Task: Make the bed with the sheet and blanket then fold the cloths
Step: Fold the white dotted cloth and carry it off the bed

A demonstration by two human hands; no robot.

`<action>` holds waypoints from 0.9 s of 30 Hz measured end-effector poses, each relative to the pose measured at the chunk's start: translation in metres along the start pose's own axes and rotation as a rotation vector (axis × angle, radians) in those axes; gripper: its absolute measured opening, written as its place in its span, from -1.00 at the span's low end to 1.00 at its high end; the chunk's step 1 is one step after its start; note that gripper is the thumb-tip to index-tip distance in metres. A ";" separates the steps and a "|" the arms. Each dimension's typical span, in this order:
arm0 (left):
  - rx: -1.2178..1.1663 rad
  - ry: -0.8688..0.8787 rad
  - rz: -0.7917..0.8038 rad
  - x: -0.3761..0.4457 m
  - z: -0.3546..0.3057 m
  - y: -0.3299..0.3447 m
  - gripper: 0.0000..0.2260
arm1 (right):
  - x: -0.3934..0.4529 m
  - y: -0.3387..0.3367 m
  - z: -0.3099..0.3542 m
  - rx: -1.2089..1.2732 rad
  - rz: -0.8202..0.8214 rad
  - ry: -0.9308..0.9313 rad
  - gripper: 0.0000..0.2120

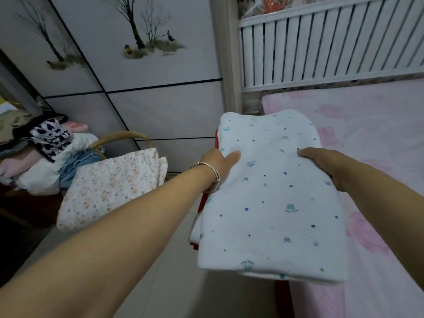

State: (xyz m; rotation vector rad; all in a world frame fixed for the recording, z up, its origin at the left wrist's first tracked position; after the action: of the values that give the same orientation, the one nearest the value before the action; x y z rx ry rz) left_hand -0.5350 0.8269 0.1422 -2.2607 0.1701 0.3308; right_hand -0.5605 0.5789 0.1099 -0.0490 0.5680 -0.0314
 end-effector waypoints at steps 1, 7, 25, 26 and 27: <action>-0.003 0.010 0.014 0.018 -0.005 -0.004 -0.48 | 0.012 -0.001 0.008 0.013 -0.018 -0.004 -0.52; 0.017 0.076 0.075 0.097 -0.038 -0.003 -0.49 | 0.065 -0.023 0.037 0.058 -0.110 -0.004 -0.53; -0.064 0.113 0.200 0.368 -0.195 0.067 -0.51 | 0.298 -0.179 0.143 0.134 -0.241 0.027 -0.59; -0.056 0.110 0.201 0.385 -0.200 0.070 -0.50 | 0.312 -0.185 0.148 0.135 -0.249 0.028 -0.59; -0.054 0.113 0.205 0.400 -0.204 0.073 -0.49 | 0.323 -0.189 0.152 0.131 -0.257 0.033 -0.59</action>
State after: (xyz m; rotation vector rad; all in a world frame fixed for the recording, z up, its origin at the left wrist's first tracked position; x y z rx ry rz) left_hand -0.1328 0.6191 0.0999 -2.3219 0.4592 0.3181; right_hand -0.2097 0.3816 0.0747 0.0060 0.5888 -0.3196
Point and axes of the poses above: each hand's wrist, its own x-axis towards the middle knuckle, its own y-axis out of the palm, z = x × y, the point moved 8 cm from there along x, towards the middle knuckle, and after that the axes turned 5 degrees about z, right-handed, at the moved point
